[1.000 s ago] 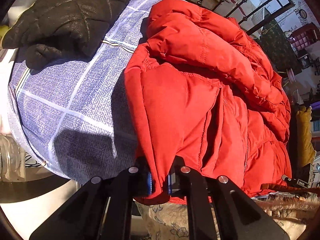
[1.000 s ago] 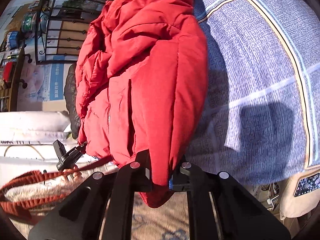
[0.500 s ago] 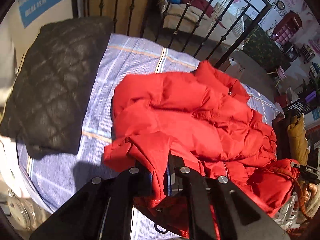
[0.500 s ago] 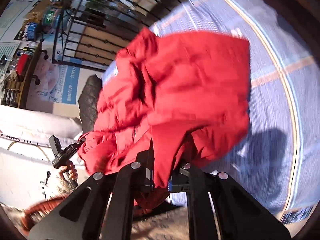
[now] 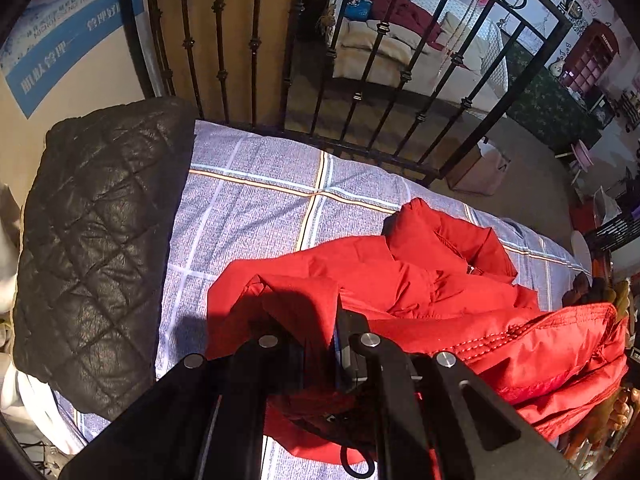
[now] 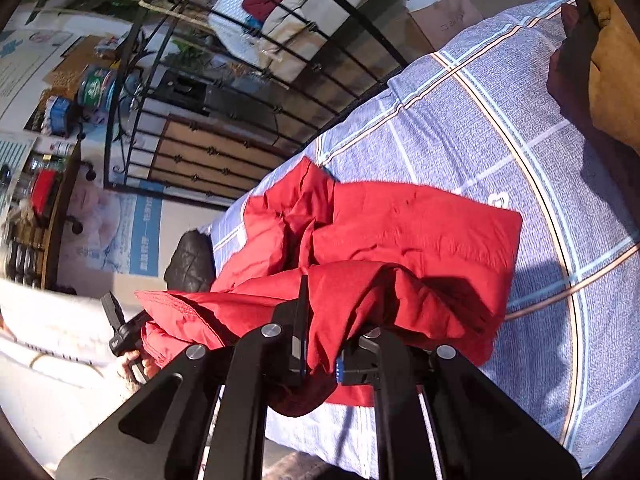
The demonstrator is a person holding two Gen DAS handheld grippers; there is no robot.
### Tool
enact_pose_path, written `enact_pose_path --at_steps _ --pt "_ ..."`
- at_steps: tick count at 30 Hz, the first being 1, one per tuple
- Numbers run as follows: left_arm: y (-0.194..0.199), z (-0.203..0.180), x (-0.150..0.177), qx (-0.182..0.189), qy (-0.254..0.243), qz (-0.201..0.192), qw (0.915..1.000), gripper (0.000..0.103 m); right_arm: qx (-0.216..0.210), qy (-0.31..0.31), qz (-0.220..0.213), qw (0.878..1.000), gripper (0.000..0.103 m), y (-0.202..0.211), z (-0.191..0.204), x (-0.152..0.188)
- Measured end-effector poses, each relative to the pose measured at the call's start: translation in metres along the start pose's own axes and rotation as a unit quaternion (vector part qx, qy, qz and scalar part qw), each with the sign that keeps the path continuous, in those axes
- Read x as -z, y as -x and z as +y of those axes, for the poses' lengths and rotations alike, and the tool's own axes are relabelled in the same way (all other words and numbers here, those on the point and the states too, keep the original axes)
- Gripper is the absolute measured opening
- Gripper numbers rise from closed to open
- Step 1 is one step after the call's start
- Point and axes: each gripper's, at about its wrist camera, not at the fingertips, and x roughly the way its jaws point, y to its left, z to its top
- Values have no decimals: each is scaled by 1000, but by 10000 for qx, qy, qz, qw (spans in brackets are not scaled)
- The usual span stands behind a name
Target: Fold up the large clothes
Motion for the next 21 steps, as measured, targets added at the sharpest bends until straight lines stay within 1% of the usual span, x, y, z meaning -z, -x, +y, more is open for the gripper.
enact_pose_path --at_steps 3,5,12,16,21 --pt "-12 -8 -16 -149 -43 14 9999 10 52 -224 -170 9996 9 -9 1 -23" --pt "-22 -14 -26 -220 -83 76 9997 10 149 -319 -207 9992 9 -16 0 -35" --pt "-58 -20 -49 -394 -79 293 9988 10 523 -450 -192 9974 9 -47 -2 -66" --pt "-81 -22 -59 -470 7 434 9980 10 768 -505 -162 9956 9 -66 -8 -77" --pt "-111 -26 -68 -593 31 618 9963 11 971 -644 -98 9931 9 -87 -15 -92"
